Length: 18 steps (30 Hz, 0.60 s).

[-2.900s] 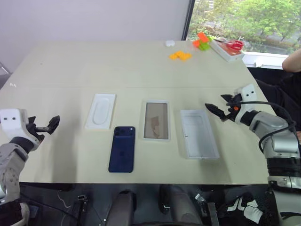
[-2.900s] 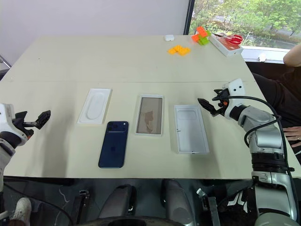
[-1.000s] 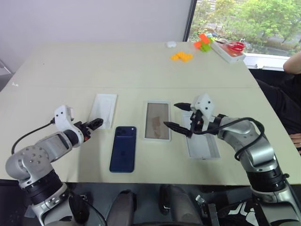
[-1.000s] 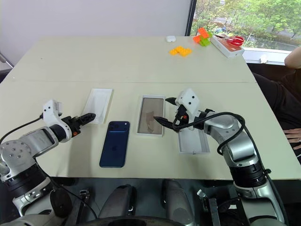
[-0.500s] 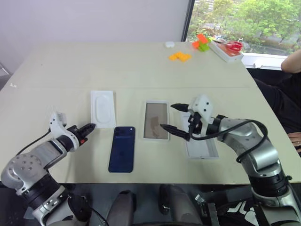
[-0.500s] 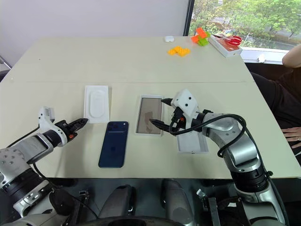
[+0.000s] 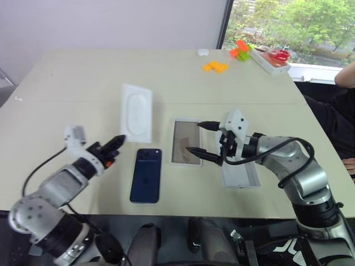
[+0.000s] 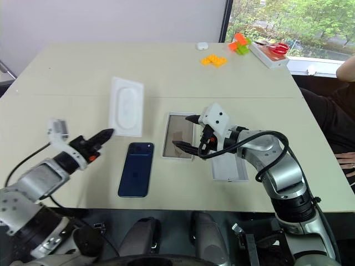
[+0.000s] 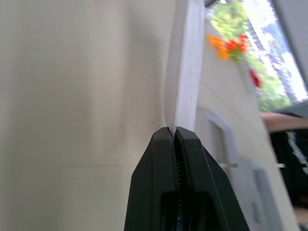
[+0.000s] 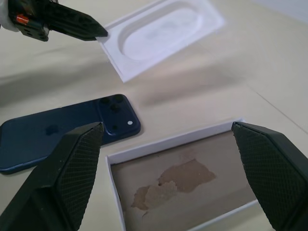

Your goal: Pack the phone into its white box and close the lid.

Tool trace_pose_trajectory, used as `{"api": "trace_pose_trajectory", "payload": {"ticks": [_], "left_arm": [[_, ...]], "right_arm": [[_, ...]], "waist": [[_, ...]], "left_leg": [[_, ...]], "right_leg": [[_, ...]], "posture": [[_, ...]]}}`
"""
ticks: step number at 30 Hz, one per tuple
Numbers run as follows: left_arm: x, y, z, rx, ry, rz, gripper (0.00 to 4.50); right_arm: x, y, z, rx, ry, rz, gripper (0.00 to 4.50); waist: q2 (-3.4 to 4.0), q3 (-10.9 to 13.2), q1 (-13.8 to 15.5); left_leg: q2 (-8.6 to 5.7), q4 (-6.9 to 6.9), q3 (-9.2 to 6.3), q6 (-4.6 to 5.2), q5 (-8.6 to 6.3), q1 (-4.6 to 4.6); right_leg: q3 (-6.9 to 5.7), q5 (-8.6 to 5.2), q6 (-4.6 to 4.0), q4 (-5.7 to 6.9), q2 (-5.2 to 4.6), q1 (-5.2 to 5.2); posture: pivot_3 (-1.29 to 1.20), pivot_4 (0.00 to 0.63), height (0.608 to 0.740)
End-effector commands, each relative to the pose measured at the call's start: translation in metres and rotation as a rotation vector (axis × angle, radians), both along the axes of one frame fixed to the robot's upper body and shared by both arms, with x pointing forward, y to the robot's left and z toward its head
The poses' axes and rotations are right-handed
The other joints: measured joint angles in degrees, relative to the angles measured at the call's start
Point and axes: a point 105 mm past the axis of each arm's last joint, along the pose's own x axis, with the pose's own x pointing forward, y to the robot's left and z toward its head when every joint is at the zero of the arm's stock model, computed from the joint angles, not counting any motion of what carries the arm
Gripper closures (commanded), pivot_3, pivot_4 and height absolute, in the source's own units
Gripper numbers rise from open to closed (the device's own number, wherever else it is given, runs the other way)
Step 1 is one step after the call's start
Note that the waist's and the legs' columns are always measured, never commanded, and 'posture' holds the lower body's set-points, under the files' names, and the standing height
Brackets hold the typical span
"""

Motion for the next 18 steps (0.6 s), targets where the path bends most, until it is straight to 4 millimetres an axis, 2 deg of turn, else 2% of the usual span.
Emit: {"api": "trace_pose_trajectory", "payload": {"ticks": [1,4,9,14,18], "left_arm": [[0.003,-0.057,0.009,0.088,-0.012,-0.082,4.48],[0.007,-0.084,0.005,0.033,0.040,-0.080,4.48],[0.007,-0.112,0.008,-0.061,0.079,-0.121,4.48],[0.001,-0.131,-0.003,-0.045,0.158,-0.160,4.48],[-0.002,-0.134,-0.007,-0.066,0.187,-0.180,4.48]], "right_arm": [[0.006,-0.008,0.006,-0.010,-0.045,-0.018,0.00],[0.009,-0.013,0.006,-0.013,-0.053,-0.037,0.00],[0.010,-0.013,0.005,-0.009,-0.061,-0.047,0.00],[0.010,-0.013,0.005,-0.006,-0.068,-0.052,0.00],[0.011,-0.014,0.005,-0.008,-0.072,-0.053,0.00]], "waist": [[-0.02,0.01,-0.26],[-0.16,0.07,0.02],[-0.13,0.05,-0.26],[-0.14,0.06,-0.04],[-0.14,0.06,-0.02]], "left_leg": [[-0.03,0.00,0.01,0.00,0.00,-0.01],[-0.03,0.00,0.01,0.00,0.00,0.08],[0.01,-0.04,-0.03,0.01,0.00,0.16],[0.00,-0.10,0.04,0.01,0.00,0.40],[-0.02,-0.10,0.06,0.01,0.00,0.39]], "right_leg": [[0.01,0.00,0.00,-0.01,-0.01,0.01],[0.10,0.01,0.00,-0.06,-0.01,0.14],[0.11,0.00,0.00,-0.04,0.13,0.12],[0.13,-0.13,0.20,-0.06,0.11,0.31],[0.11,-0.13,0.21,-0.10,0.08,0.33]], "posture": [[0.00,0.150,0.740],[0.00,0.150,0.740],[0.00,0.150,0.740],[0.00,0.150,0.740],[0.00,0.150,0.740]]}}
